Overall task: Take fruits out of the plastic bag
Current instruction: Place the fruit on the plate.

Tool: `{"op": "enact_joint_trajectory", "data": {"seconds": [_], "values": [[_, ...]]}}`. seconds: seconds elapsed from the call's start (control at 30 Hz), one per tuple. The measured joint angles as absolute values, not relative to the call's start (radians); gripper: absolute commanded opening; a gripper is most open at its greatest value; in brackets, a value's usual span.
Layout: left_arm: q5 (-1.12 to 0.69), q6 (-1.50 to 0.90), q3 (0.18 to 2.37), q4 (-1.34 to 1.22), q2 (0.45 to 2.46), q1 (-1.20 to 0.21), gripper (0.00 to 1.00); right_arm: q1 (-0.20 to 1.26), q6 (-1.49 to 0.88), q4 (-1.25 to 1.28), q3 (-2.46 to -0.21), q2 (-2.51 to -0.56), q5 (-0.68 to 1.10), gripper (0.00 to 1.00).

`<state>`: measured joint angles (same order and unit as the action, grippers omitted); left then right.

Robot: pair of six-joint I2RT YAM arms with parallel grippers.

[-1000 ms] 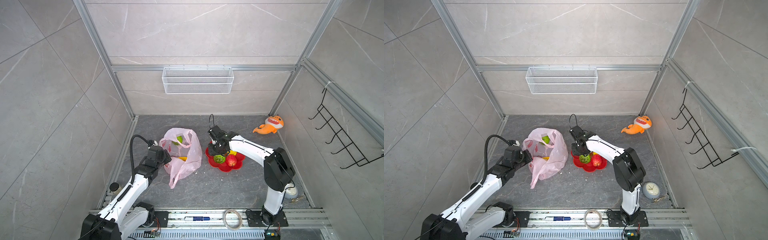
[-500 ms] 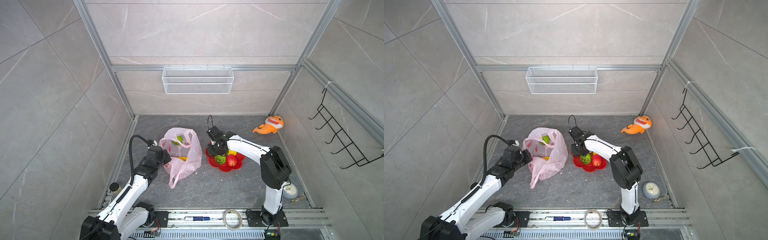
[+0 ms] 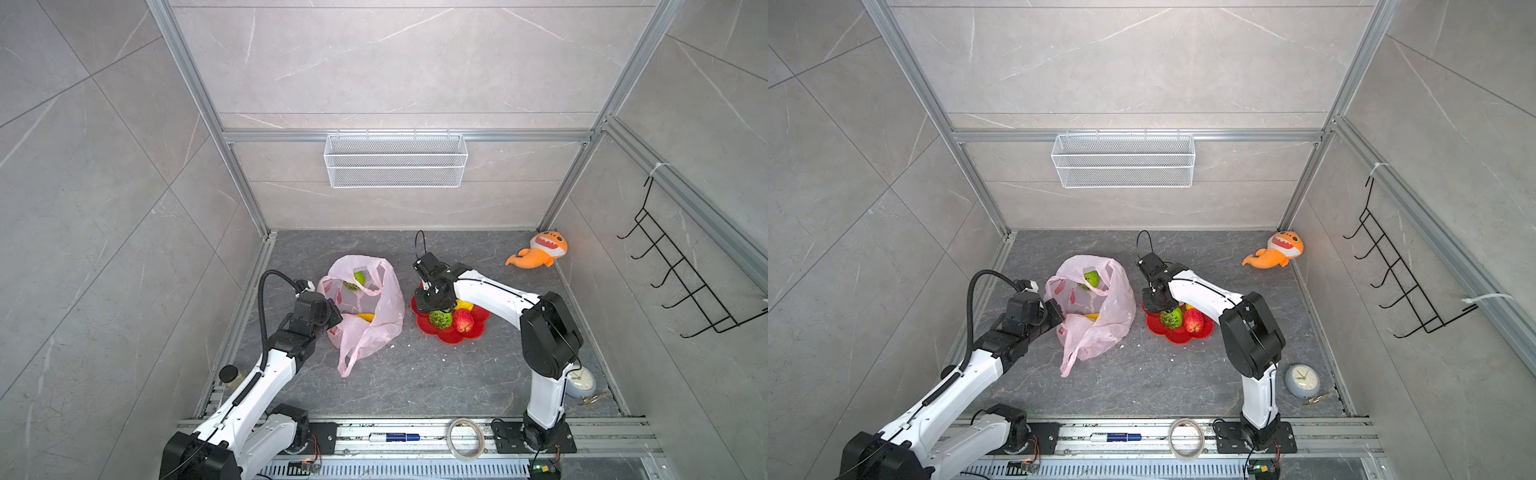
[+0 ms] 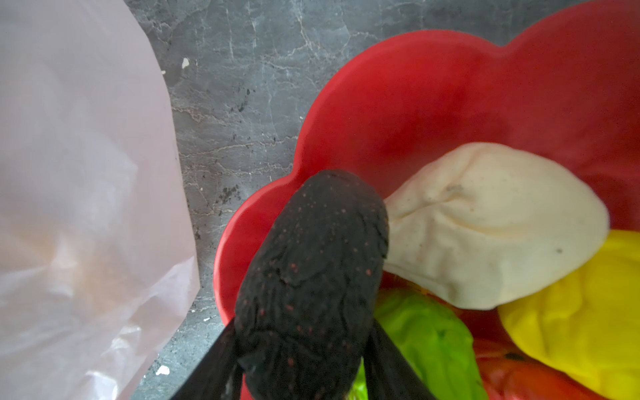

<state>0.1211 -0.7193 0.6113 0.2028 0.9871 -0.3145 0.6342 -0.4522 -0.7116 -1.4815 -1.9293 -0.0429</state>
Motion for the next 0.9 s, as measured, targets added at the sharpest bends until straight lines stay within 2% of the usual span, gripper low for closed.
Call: {"op": "enact_joint_trajectory", "data": {"seconds": [0.23,0.57,0.73,0.9], "values": [[0.121,-0.719,0.611,0.203,0.987,-0.315,0.0,0.634,-0.452,-0.712,-1.481,-1.929,-0.043,0.57],[0.121,-0.719,0.611,0.203,0.987,-0.315,0.0,0.634,-0.452,-0.721,-1.494,-1.929,-0.059,0.67],[0.121,-0.719,0.611,0.203,0.987,-0.315,0.0,0.634,-0.452,-0.733,-1.502,-1.926,-0.068,0.66],[0.125,-0.706,0.622,0.217,0.987,-0.315,0.0,0.635,-0.429,-0.734,-1.502,-1.854,-0.057,0.6]]}}
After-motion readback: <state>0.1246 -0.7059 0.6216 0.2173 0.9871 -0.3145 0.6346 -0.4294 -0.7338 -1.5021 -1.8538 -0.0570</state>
